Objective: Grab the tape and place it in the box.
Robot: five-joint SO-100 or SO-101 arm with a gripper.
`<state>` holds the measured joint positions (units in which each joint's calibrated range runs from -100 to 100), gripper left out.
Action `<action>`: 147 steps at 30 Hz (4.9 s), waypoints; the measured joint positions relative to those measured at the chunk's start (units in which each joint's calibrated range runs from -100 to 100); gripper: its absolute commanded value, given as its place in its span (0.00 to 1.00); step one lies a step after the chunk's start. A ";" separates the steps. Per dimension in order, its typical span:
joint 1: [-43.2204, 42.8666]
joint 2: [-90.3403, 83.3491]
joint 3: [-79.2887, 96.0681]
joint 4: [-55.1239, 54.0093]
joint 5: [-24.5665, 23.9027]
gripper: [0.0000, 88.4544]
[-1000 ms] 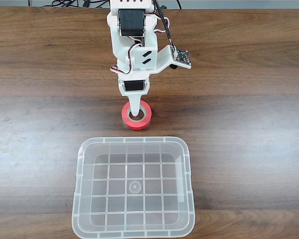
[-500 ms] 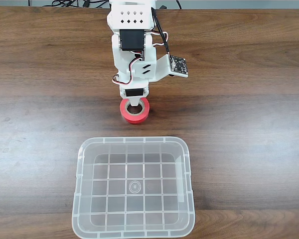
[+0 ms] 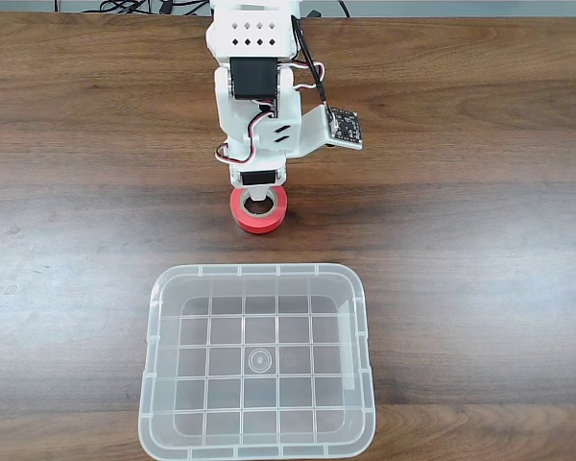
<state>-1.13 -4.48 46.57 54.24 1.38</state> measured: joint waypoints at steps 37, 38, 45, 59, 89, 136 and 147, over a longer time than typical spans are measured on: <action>0.15 -3.60 -59.57 27.71 -0.52 0.05; 0.15 -0.75 -62.09 27.71 -0.73 0.05; 0.15 19.51 -78.34 25.51 -1.04 0.05; -0.60 43.45 -90.25 23.56 -1.04 0.19; -0.60 43.70 -91.88 26.86 -1.04 0.03; -0.60 -75.09 26.90 13.98 -1.72 0.01; -0.60 -93.34 48.38 11.86 -3.34 0.01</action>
<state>-1.73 -97.82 94.95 66.10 -1.96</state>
